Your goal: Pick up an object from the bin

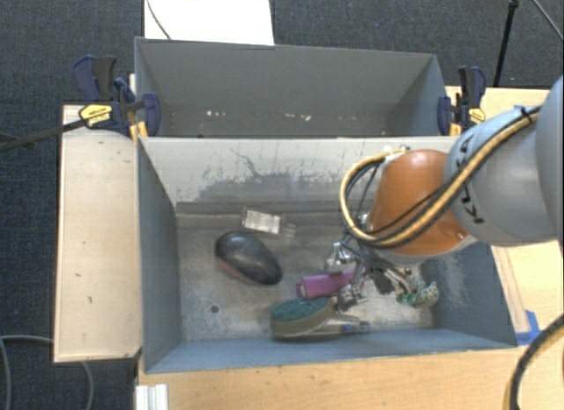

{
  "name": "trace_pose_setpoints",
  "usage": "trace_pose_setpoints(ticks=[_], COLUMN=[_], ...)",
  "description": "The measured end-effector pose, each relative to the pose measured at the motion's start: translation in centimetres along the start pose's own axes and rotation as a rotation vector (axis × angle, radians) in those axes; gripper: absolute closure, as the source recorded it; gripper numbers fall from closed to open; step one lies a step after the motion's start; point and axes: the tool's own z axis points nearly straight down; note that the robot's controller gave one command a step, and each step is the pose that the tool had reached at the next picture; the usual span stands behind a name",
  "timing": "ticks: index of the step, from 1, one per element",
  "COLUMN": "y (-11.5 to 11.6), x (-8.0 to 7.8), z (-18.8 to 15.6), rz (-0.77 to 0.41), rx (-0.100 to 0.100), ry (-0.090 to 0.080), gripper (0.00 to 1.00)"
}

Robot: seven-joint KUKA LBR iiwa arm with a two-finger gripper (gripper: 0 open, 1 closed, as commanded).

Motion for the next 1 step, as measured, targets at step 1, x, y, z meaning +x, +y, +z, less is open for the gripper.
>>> trace_pose_setpoints(ticks=[1], y=[-6.25], x=[-0.44], z=[-13.84], rz=[-0.135], rx=[-0.003], ry=[0.009], gripper=[1.00])
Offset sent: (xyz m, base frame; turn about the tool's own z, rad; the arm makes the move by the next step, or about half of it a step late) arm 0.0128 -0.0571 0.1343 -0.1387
